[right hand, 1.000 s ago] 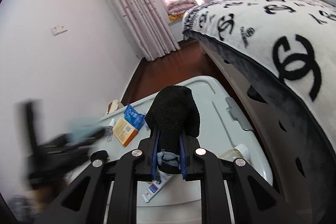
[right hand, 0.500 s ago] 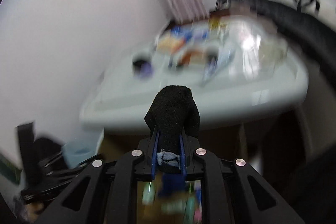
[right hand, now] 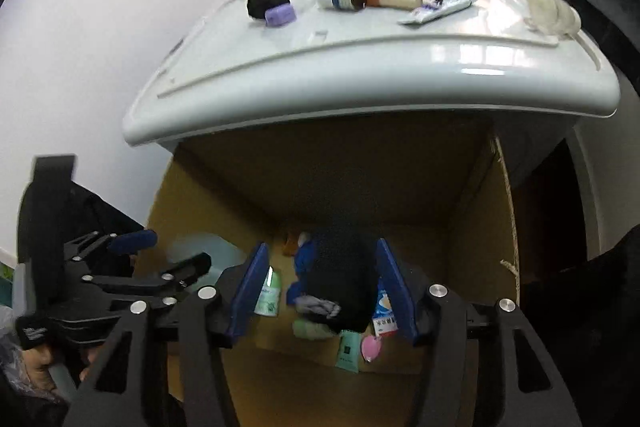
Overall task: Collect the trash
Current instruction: 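Carry the black cloth and light blue cup over the box and release both, then grasp the clear plastic jar with the right tool while the left tool grasps a black cloth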
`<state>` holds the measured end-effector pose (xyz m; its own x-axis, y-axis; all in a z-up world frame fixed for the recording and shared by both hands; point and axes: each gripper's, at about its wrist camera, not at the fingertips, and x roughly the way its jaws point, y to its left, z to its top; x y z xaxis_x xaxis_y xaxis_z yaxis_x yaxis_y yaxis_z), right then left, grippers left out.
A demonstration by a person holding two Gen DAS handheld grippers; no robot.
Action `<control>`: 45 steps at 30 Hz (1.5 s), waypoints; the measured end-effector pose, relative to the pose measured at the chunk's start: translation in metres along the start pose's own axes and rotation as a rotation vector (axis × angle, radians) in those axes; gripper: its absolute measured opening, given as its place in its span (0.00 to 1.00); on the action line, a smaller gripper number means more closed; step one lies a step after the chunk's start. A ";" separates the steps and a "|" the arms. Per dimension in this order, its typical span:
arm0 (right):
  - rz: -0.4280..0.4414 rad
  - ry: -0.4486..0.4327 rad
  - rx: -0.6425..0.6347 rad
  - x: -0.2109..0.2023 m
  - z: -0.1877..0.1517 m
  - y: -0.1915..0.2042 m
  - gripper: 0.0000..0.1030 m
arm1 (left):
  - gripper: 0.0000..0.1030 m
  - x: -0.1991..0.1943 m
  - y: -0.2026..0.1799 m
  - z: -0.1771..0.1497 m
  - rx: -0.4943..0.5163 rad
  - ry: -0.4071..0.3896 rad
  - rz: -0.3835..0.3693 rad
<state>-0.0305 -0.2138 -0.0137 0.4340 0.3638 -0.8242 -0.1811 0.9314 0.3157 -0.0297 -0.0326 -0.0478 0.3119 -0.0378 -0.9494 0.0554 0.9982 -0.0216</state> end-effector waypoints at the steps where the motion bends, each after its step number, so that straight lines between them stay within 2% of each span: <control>1: 0.007 -0.014 0.008 -0.004 0.001 -0.002 0.55 | 0.83 0.000 0.000 0.001 0.000 -0.004 -0.005; 5: 0.020 -0.101 0.073 -0.029 0.027 -0.025 0.56 | 0.83 0.001 0.001 0.002 -0.001 -0.001 -0.005; 8: -0.099 -0.226 0.139 -0.056 0.076 -0.069 0.61 | 0.83 0.003 0.004 0.002 -0.010 0.004 -0.017; 11: -0.205 -0.277 0.200 -0.066 0.120 -0.114 0.72 | 0.83 0.005 0.003 0.002 -0.016 0.003 -0.027; 13: -0.251 -0.251 0.225 -0.062 0.154 -0.147 0.79 | 0.83 0.007 0.004 0.004 -0.024 0.005 -0.036; 15: -0.316 -0.199 0.184 -0.052 0.175 -0.165 0.85 | 0.83 0.010 0.006 0.005 -0.037 0.010 -0.042; 16: -0.319 -0.148 0.146 -0.042 0.186 -0.175 0.88 | 0.83 0.011 0.008 0.006 -0.048 0.015 -0.048; 18: -0.320 -0.084 0.093 -0.030 0.192 -0.188 0.88 | 0.83 0.013 0.010 0.008 -0.068 0.017 -0.061; 20: -0.348 -0.059 0.043 -0.019 0.194 -0.195 0.88 | 0.83 0.016 0.012 0.010 -0.087 0.023 -0.070; 24: -0.340 -0.072 -0.042 -0.003 0.202 -0.197 0.88 | 0.83 0.024 0.010 0.012 -0.088 0.046 -0.078; 27: -0.338 -0.030 -0.073 0.017 0.209 -0.202 0.87 | 0.83 0.025 0.006 0.012 -0.066 0.050 -0.068; 28: -0.334 -0.002 -0.061 0.026 0.210 -0.206 0.74 | 0.83 0.025 0.006 0.012 -0.061 0.047 -0.063; 29: -0.315 0.014 -0.051 0.029 0.209 -0.209 0.74 | 0.83 0.025 0.006 0.012 -0.059 0.044 -0.060; 31: -0.291 -0.001 -0.033 0.027 0.207 -0.210 0.73 | 0.83 0.024 0.007 0.012 -0.063 0.038 -0.061; 37: -0.274 -0.074 -0.134 0.011 0.201 -0.179 0.73 | 0.83 0.021 0.006 0.013 -0.064 0.026 -0.067; 41: -0.202 -0.180 -0.116 -0.018 0.196 -0.138 0.73 | 0.83 -0.007 0.008 0.025 -0.064 -0.084 -0.099; 44: -0.144 -0.260 -0.081 -0.035 0.185 -0.111 0.73 | 0.83 -0.035 0.009 0.057 -0.051 -0.202 -0.129; 45: -0.126 -0.289 -0.076 -0.040 0.181 -0.102 0.73 | 0.83 -0.042 0.010 0.077 -0.055 -0.240 -0.133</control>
<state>0.1305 -0.3216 0.0725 0.6883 0.2440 -0.6832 -0.1702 0.9698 0.1748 0.0313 -0.0242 0.0161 0.5216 -0.1720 -0.8357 0.0614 0.9845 -0.1644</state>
